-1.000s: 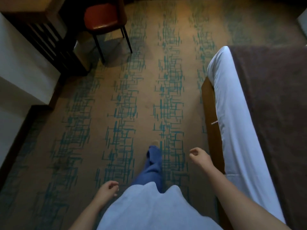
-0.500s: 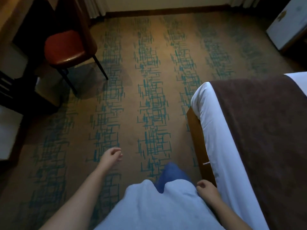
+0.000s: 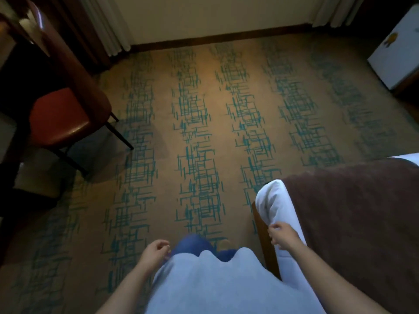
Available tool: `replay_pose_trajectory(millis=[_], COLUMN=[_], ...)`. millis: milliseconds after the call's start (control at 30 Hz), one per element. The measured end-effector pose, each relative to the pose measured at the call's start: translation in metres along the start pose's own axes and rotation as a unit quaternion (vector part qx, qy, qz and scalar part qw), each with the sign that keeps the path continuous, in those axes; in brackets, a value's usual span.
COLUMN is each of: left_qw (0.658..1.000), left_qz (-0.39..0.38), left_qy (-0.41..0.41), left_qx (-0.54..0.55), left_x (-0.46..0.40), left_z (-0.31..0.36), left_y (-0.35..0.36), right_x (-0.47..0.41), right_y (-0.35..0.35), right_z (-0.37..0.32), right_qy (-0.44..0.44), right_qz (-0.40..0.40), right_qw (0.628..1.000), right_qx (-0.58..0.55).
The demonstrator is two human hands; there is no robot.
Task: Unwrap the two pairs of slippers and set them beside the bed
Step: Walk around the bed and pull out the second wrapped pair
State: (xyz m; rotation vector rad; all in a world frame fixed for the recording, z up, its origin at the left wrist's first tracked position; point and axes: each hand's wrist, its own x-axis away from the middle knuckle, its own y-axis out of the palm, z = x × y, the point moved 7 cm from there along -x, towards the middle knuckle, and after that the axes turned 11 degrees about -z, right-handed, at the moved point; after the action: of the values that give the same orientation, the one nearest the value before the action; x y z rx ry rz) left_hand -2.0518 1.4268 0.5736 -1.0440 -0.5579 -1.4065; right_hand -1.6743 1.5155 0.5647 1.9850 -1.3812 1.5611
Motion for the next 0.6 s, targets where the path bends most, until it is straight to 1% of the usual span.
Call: replay_pose_trajectory(millis=[100,167,267,367,433,533,600], left_qw=[0.998,0.998,1.0,0.996,0.989,0.984,0.972], left_qz=[0.025,0.016,-0.023,-0.046,-0.057,-0.08,-0.088], left_qy=[-0.013,-0.022,-0.017,0.014,0.03,0.038,0.064], left_qx=[0.056,0.052,0.005,-0.07,-0.132,-0.157,-0.21], left_x=[-0.035,-0.057,-0.103,-0.156,-0.18,-0.213,-0.239], left_z=[0.042,0.074,0.129,0.203,0.263,0.351,0.419], left_y=[-0.008,-0.012,-0.019,-0.033,-0.043,-0.052,-0.05], right_x=[-0.033,-0.055,-0.086,-0.113,-0.122,-0.13,-0.135], right_y=[-0.053,-0.079,-0.106,-0.122,-0.124,-0.127,-0.135], right_z=[-0.055,-0.076,-0.102,-0.115,-0.118,-0.127,-0.141], right_qy=[-0.008,-0.005,0.001,0.035,0.071,0.109,0.122], right_qz=[0.02,0.035,0.043,0.048,0.053,0.077,0.086], right_qw=[1.0,0.999,0.997,0.993,0.987,0.977,0.971], right_qx=[-0.001,-0.028,-0.06,-0.102,-0.132,-0.168,-0.185])
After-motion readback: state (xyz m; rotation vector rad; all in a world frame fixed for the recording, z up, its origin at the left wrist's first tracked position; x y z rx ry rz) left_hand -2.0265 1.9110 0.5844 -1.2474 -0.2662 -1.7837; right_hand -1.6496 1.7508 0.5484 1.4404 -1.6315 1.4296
